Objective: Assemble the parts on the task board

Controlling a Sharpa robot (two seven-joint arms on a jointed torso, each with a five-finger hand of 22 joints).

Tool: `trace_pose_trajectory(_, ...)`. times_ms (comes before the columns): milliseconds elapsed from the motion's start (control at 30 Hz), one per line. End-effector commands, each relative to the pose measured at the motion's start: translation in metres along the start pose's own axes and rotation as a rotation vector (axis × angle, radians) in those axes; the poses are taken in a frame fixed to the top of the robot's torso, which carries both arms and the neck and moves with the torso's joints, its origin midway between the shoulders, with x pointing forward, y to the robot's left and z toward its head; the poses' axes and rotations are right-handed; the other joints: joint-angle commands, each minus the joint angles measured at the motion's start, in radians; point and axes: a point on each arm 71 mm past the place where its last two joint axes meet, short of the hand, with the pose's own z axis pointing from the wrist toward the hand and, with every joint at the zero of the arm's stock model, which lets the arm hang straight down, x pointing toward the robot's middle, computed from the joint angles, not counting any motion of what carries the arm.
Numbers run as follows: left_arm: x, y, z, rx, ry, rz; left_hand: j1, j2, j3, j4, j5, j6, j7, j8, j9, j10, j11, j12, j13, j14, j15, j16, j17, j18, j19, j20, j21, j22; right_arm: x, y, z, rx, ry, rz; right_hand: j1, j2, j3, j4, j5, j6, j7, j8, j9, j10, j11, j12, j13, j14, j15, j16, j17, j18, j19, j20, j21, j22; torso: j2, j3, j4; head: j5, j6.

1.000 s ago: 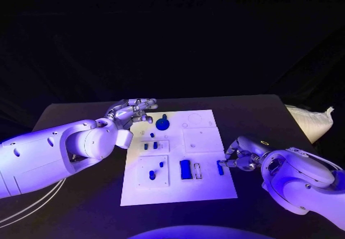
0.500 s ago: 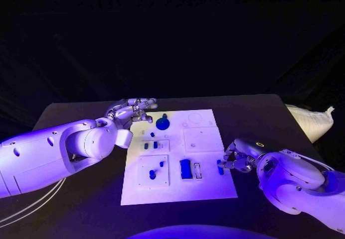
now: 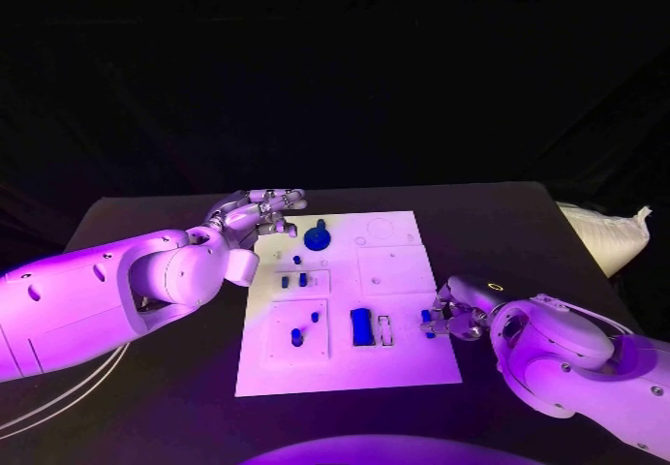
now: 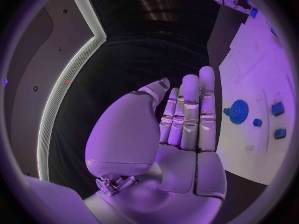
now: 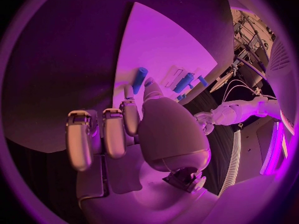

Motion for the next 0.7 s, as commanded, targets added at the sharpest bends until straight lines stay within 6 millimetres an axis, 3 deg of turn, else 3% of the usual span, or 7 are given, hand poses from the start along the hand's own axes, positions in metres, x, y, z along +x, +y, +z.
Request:
trace_pose_trajectory(33, 0.002, 0.000, 0.000, 0.004, 0.016, -0.008, 0.001, 0.005, -0.002, -0.007, 0.005, -0.005, -0.001, 0.007, 0.000, -0.006, -0.003, 0.003, -0.001, -0.005, -0.005, 0.004, -0.001, 0.011, 0.004, -0.005, -0.003, -0.001, 0.004, -0.002, 0.001, 0.031, 0.024, -0.052, 0.019, 0.008, 0.008, -0.001, -0.002, 0.007, 0.001, 0.003, -0.002, 0.020, -0.014, -0.001, -0.172, 0.062, -0.005, 0.004, 0.029, -0.018, 0.053, 0.000, 0.005, 0.201, 0.000, 0.0004, 0.0004, 0.003, -0.002)
trace_pose_trajectory(100, 0.002, 0.000, 0.000, 0.004, 0.016, -0.008, 0.001, 0.005, -0.002, -0.007, 0.005, -0.005, -0.001, 0.007, 0.000, -0.006, -0.003, 0.003, -0.001, -0.005, -0.005, 0.004, -0.001, 0.011, 0.004, -0.005, -0.003, -0.001, 0.005, -0.001, 0.003, 0.030, 0.026, -0.064, 0.031, 0.010, 0.015, -0.007, -0.009, 0.009, 0.000, 0.003, -0.002, 0.019, -0.016, -0.002, -0.172, 0.062, -0.006, 0.005, 0.030, -0.018, 0.053, -0.002, 0.005, 0.201, 0.000, 0.0005, 0.0003, 0.003, -0.002)
trace_pose_trajectory(267, 0.002, 0.000, 0.000, 0.003, 0.016, -0.008, 0.001, 0.005, -0.002, -0.007, 0.005, -0.005, -0.001, 0.007, 0.000, -0.006, -0.003, 0.003, -0.001, -0.005, -0.005, 0.004, -0.001, 0.011, 0.004, -0.005, -0.003, -0.001, 0.010, 0.002, 0.006, 0.024, 0.029, -0.119, 0.102, 0.024, 0.071, -0.045, -0.097, 0.013, -0.005, -0.001, -0.005, 0.017, -0.021, -0.006, -0.171, 0.062, -0.012, 0.006, 0.033, -0.018, 0.054, -0.008, 0.005, 0.202, -0.001, 0.0005, 0.0004, 0.006, -0.004)
trace_pose_trajectory(600, 0.002, 0.000, 0.000, -0.001, 0.017, -0.009, 0.001, 0.005, -0.002, -0.007, 0.005, -0.005, -0.001, 0.007, 0.000, -0.006, -0.003, 0.003, -0.001, -0.005, -0.005, 0.004, -0.001, 0.011, 0.004, -0.005, -0.003, -0.001, 0.018, 0.010, 0.010, -0.005, 0.005, -0.260, 0.144, 0.004, 0.130, -0.084, -0.110, 0.022, -0.005, -0.005, -0.009, 0.012, -0.021, -0.015, -0.173, 0.061, -0.012, 0.007, 0.036, -0.018, 0.052, -0.009, 0.004, 0.201, -0.001, 0.0000, -0.0005, 0.010, -0.005)
trace_pose_trajectory(700, 0.002, 0.000, 0.000, -0.002, 0.018, -0.009, 0.001, 0.005, -0.002, -0.007, 0.005, -0.005, -0.001, 0.007, 0.000, -0.006, -0.003, 0.003, -0.001, -0.005, -0.005, 0.004, -0.001, 0.011, 0.004, -0.005, -0.003, -0.001, 0.021, 0.012, 0.011, -0.017, -0.002, -0.302, 0.150, -0.006, 0.154, -0.095, -0.139, 0.025, -0.003, -0.008, -0.010, 0.010, -0.020, -0.017, -0.173, 0.061, -0.011, 0.007, 0.038, -0.018, 0.052, -0.009, 0.004, 0.201, -0.001, -0.0001, -0.0002, 0.010, -0.005)
